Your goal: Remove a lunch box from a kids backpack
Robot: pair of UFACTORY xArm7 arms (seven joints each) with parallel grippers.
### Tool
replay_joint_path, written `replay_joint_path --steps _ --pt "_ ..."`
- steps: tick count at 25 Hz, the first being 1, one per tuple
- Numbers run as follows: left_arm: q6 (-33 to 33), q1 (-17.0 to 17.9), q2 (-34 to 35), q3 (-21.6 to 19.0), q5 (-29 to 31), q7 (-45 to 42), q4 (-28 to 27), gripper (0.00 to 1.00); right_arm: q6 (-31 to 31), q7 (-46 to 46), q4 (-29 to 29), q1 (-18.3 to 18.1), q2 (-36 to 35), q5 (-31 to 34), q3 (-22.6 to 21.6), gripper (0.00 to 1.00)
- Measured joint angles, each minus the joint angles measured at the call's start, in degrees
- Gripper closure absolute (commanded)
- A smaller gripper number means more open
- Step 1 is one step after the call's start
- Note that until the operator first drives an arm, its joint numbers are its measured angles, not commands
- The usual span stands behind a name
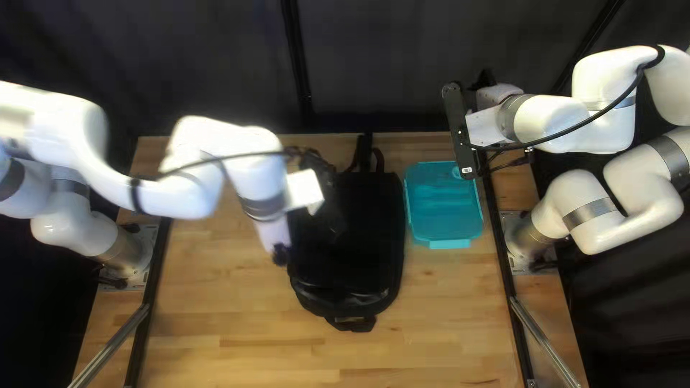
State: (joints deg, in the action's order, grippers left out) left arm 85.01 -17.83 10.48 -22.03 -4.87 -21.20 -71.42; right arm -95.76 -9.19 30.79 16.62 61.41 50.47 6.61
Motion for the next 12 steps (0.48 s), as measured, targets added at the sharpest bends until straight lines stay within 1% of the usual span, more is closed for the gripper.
replay_joint_path --steps 3,12 --pt "2.26 -0.51 3.58 1.01 0.56 0.74 1.57 0.00 0.00 0.00 0.00 0.00 0.00 0.00 0.00 0.00" --pt "2.54 -0.57 4.01 1.14 0.64 0.83 1.77 0.00 0.00 0.00 0.00 0.00 0.00 0.00 0.00 0.00"
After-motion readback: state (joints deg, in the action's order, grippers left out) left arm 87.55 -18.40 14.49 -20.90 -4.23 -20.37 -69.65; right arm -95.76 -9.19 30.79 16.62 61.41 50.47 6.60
